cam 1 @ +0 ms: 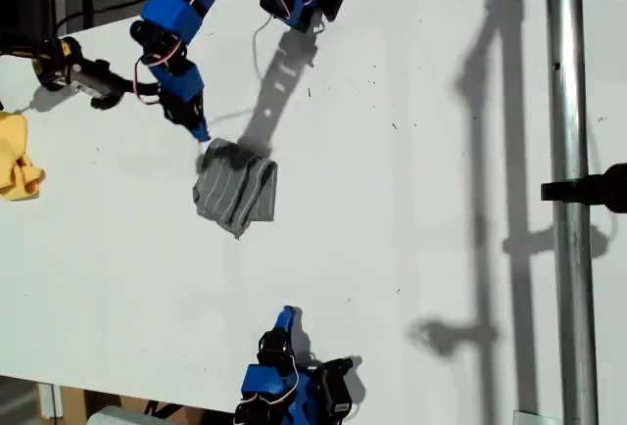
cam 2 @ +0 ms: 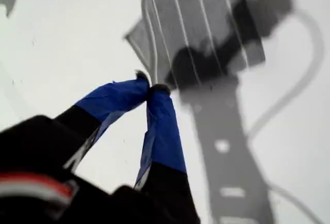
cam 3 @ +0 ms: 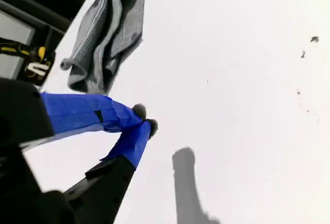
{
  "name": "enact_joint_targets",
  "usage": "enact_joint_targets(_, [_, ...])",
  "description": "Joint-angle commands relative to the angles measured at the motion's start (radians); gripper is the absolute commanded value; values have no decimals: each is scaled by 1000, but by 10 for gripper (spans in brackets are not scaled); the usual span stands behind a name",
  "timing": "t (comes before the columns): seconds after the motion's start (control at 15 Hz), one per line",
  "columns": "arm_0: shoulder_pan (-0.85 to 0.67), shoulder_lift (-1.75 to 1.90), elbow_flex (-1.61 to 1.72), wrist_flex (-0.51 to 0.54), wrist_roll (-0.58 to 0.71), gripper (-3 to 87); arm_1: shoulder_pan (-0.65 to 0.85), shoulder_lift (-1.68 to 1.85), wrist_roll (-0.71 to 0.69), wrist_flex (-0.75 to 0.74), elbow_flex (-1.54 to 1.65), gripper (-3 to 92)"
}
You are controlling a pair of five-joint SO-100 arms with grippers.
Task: Grasp corners of a towel and fold twice.
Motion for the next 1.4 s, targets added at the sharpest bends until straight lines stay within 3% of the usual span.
enact_joint_targets(0.0, [40, 6, 6, -35, 0, -23, -49, 408, 107, 43, 368, -2])
enact_joint_targets(0.07, [57, 6, 8, -52, 29, -22, -87, 552, 192, 48, 554, -2])
enact_joint_targets(0.27, [77, 6, 8, 20, -44, -18, -225, 980, 426, 80, 973, -2])
enact_joint_targets(0.4, [80, 6, 8, 92, -87, -18, -244, 1213, 472, 120, 1100, -2])
enact_joint_targets(0.53, [77, 5, 8, 101, 67, -18, -249, 1272, 604, 160, 1173, 5])
enact_joint_targets(0.6, [77, 5, 8, 101, 146, -18, -272, 1272, 706, 161, 1183, 83])
enact_joint_targets(0.67, [78, 5, 8, 101, 265, -18, -288, 1273, 730, 172, 1177, 172])
enact_joint_targets(0.73, [78, 5, 8, 98, 341, -18, -318, 1275, 624, 196, 1170, 173])
enact_joint_targets(0.93, [77, 5, 8, 100, 336, -19, -391, 1275, 612, 198, 1170, 172])
enact_joint_targets(1.33, [75, 5, 8, 100, 336, -19, -402, 1275, 611, 198, 1170, 172])
